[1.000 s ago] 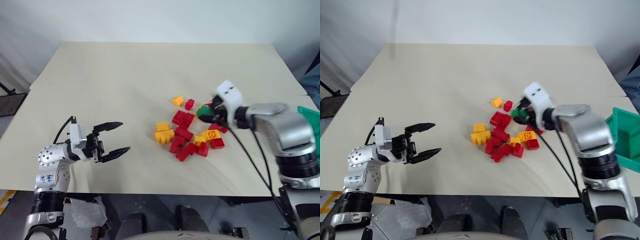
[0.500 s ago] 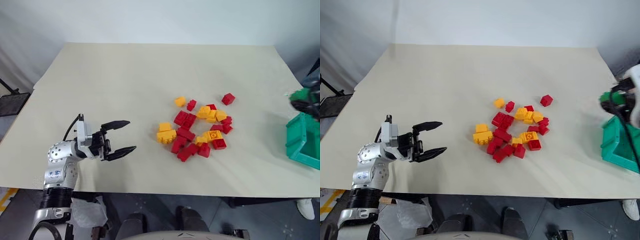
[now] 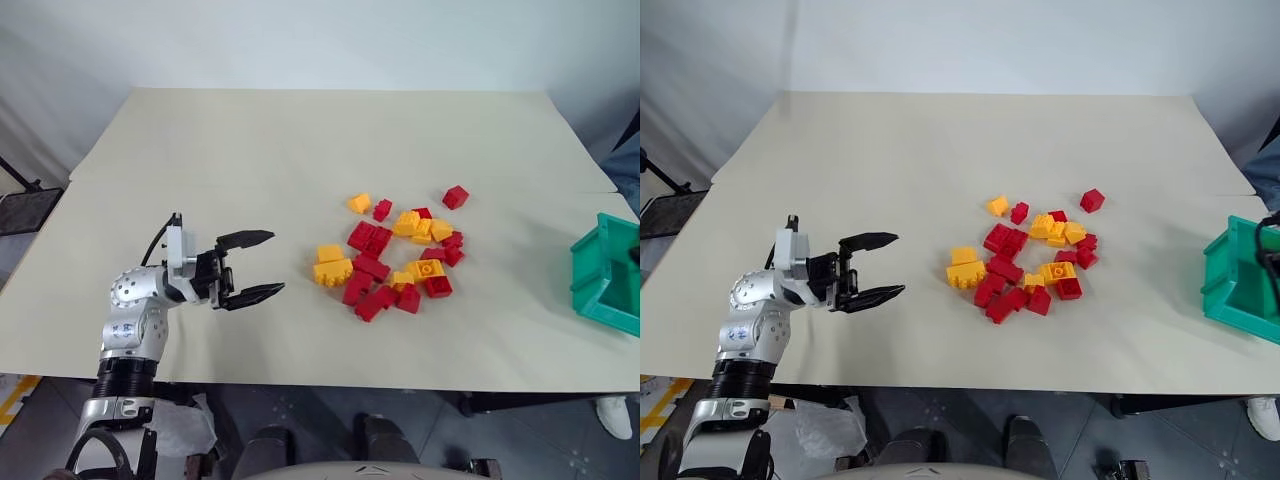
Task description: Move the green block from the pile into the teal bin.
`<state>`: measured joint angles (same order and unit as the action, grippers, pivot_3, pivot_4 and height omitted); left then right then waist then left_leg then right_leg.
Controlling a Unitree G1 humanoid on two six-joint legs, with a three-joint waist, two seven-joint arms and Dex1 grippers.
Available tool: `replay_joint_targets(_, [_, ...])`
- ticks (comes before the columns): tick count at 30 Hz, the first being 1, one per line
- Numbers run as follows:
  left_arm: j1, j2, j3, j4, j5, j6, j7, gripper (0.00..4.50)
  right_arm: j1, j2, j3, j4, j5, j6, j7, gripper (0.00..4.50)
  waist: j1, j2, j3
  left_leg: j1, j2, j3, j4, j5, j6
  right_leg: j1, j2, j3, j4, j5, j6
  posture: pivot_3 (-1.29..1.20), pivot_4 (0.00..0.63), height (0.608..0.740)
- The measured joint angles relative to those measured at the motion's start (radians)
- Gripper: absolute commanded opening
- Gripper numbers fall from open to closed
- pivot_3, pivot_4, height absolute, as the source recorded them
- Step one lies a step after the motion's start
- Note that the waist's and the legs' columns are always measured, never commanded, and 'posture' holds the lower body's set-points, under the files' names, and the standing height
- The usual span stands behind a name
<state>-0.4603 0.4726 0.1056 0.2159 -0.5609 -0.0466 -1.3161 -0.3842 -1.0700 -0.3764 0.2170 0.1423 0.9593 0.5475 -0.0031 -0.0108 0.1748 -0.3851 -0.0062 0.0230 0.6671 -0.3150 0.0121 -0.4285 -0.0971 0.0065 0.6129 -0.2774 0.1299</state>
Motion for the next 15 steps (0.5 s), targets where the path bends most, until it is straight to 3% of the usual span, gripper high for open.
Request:
replay_joint_targets(8, [-0.046,0.020,-0.040,-0.056,0.023,0.082,0.039,4.50,-0.039,0.002,0.040,0.108,-0.008,-0.082,-0.016,1.51,0.001,0.002,0.000,0.000,0.000,0.001,0.000,0.000,0.000,0.000,0.001,0.000,0.003,0.001,0.001,0.00,0.150,0.740])
replay_joint_targets(15, [-0.101,0.022,-0.068,-0.056,0.053,0.098,0.042,4.50,-0.018,0.001,0.040,0.098,-0.006,-0.097,-0.021,3.87,0.000,0.002,-0.001,0.000,0.000,0.002,0.001,0.000,0.000,0.000,0.001,0.000,0.004,0.001,0.001,0.00,0.150,0.740])
